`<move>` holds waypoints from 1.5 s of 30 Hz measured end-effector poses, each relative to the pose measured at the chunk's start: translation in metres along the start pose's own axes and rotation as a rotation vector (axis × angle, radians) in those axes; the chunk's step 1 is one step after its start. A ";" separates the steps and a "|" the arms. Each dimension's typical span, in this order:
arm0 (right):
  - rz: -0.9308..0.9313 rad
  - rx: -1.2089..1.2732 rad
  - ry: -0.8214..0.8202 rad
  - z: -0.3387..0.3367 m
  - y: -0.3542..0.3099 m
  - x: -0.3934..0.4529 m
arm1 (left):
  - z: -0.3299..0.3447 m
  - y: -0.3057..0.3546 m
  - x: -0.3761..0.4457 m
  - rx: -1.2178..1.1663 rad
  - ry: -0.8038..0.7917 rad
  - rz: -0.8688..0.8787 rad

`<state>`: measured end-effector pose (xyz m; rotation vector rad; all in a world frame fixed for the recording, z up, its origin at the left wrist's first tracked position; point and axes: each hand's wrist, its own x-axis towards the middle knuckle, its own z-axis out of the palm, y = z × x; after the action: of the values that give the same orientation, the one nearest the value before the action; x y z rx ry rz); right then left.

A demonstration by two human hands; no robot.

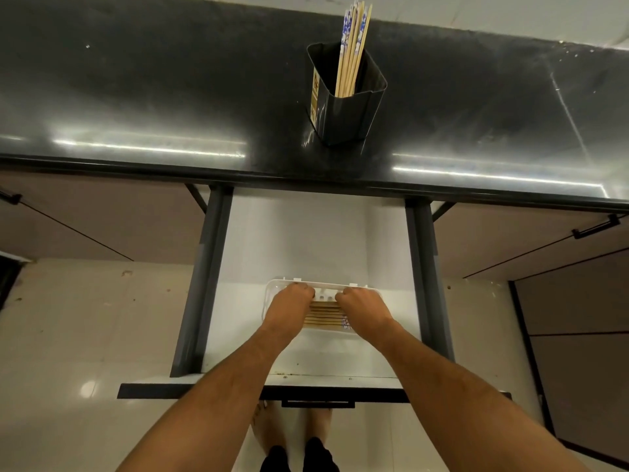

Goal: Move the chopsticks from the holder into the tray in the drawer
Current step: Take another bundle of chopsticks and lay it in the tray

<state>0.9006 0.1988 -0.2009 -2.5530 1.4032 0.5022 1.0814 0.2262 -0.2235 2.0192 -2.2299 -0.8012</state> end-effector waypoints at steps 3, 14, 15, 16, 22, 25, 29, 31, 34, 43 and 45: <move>0.010 -0.023 0.012 -0.001 0.002 -0.003 | 0.000 0.000 -0.001 0.020 0.034 0.030; 0.034 -0.070 -0.007 -0.001 -0.003 -0.007 | -0.005 0.007 -0.013 -0.055 0.086 -0.042; 0.040 -0.069 -0.004 0.000 -0.004 -0.006 | -0.005 0.006 -0.013 -0.044 0.089 -0.041; 0.045 -0.065 0.003 0.001 -0.004 -0.006 | -0.005 0.006 -0.013 -0.038 0.090 -0.041; 0.071 -0.033 0.026 0.006 -0.005 -0.007 | -0.001 0.003 -0.011 -0.065 0.127 -0.074; 0.067 -0.031 0.028 0.008 -0.005 -0.006 | 0.004 0.001 -0.012 -0.200 0.096 -0.113; 0.043 -0.019 0.032 0.008 -0.003 -0.005 | 0.002 -0.001 -0.015 -0.280 0.069 -0.126; 0.043 -0.018 0.044 0.010 -0.001 -0.005 | 0.002 0.001 -0.014 -0.302 0.078 -0.159; 0.053 -0.031 0.047 0.015 0.001 -0.007 | 0.005 -0.001 -0.013 -0.221 0.111 -0.152; 0.031 -0.015 0.066 0.019 0.006 -0.007 | 0.004 -0.001 -0.013 -0.238 0.134 -0.134; 0.034 -0.011 0.059 0.022 0.006 -0.007 | 0.005 -0.003 -0.014 -0.269 0.157 -0.154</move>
<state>0.8872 0.2081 -0.2180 -2.5773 1.4699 0.4445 1.0846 0.2408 -0.2246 2.0602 -1.7949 -0.8673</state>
